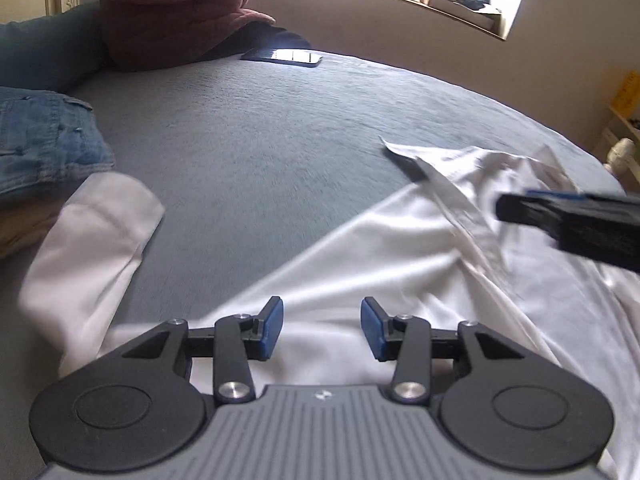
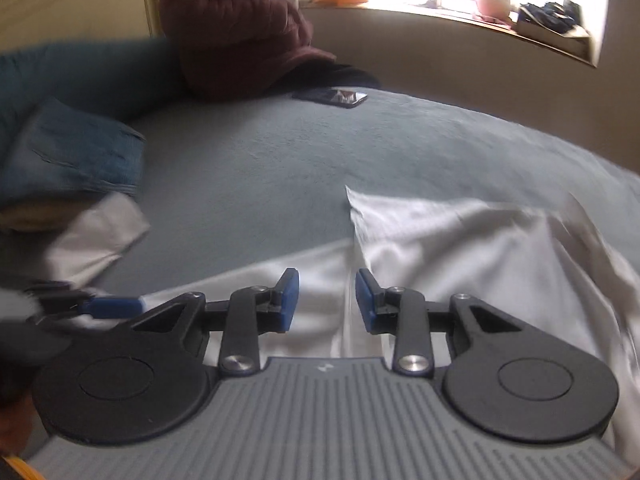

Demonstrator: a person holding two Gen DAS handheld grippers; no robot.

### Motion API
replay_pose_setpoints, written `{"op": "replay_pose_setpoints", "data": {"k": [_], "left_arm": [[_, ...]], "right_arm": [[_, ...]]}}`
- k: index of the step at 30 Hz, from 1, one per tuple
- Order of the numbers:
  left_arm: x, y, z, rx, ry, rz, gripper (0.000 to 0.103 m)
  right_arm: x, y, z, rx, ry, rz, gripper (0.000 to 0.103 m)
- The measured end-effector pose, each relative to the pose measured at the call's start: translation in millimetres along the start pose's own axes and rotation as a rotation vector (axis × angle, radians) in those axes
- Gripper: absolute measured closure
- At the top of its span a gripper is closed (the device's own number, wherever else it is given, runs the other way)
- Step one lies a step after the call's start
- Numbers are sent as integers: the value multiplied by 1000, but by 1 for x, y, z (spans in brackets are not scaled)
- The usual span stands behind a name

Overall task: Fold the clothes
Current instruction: 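Lift the shirt edge with the right gripper and pull it toward the collar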

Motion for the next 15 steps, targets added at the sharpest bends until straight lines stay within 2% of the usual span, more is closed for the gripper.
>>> {"op": "replay_pose_setpoints", "data": {"k": [4, 8, 10, 15], "left_arm": [[18, 5, 32, 8, 13, 28, 60], [32, 11, 58, 19, 21, 50, 60], [36, 12, 63, 17, 35, 54, 60], [42, 9, 65, -9, 35, 54, 60]], "right_arm": [[37, 3, 68, -63, -45, -50, 73], [45, 14, 128, -142, -154, -88, 78], [41, 36, 117, -106, -109, 7, 101], [31, 93, 83, -4, 17, 255, 101]]}}
Point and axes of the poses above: each gripper's, at about its wrist camera, not at the fingertips, and z roughly the way its jaws point, y to its right, x to its top, the point moved 3 cm from there along z, roughly the way its jaws point, and after that the axes turned 10 degrees about -y, right-handed, at the moved point
